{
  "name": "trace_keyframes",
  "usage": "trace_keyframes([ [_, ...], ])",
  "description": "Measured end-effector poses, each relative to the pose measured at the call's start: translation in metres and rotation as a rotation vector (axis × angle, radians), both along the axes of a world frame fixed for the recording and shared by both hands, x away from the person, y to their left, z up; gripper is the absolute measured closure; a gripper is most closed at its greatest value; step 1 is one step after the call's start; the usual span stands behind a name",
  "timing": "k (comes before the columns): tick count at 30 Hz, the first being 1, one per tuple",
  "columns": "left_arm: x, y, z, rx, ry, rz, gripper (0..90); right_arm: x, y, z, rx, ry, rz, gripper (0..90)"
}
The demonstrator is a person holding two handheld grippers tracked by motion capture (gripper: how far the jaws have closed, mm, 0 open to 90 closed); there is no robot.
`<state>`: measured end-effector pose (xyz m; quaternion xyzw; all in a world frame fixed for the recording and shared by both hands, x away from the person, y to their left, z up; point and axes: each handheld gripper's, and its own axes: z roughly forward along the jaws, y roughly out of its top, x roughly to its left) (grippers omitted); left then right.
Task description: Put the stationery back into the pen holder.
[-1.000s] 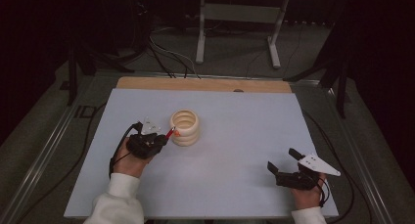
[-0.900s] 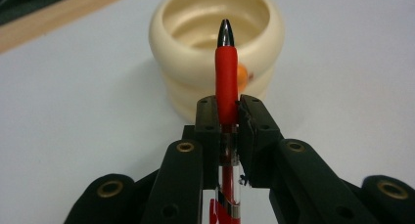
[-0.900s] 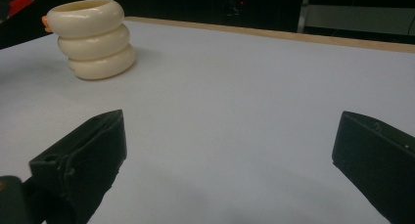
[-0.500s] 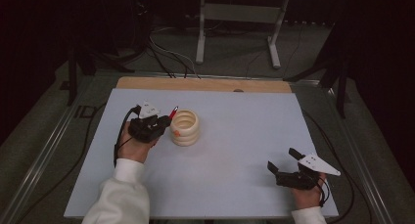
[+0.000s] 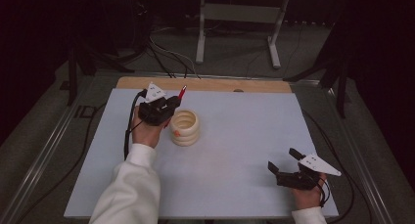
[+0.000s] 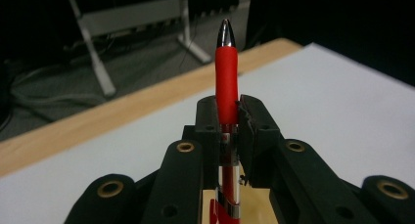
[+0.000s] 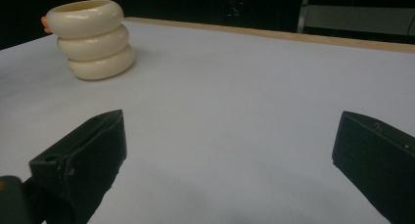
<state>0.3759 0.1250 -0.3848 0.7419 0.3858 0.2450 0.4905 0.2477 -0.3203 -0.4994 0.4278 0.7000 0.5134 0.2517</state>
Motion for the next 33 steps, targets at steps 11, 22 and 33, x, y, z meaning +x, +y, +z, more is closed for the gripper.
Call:
trace_keyframes([
  [11, 0.021, -0.023, -0.016, -0.012, -0.007, 0.014, 80.3, 0.0, 0.0, 0.0, 0.0, 0.0, 0.001, 0.1],
  [22, 0.026, -0.029, -0.053, 0.01, 0.028, 0.013, 80.1, -0.001, -0.001, 0.0, 0.002, -0.002, -0.002, 0.0],
  [33, 0.004, -0.01, -0.062, -0.005, 0.075, 0.042, 39.8, -0.002, -0.001, 0.0, 0.0, -0.001, -0.005, 0.0],
])
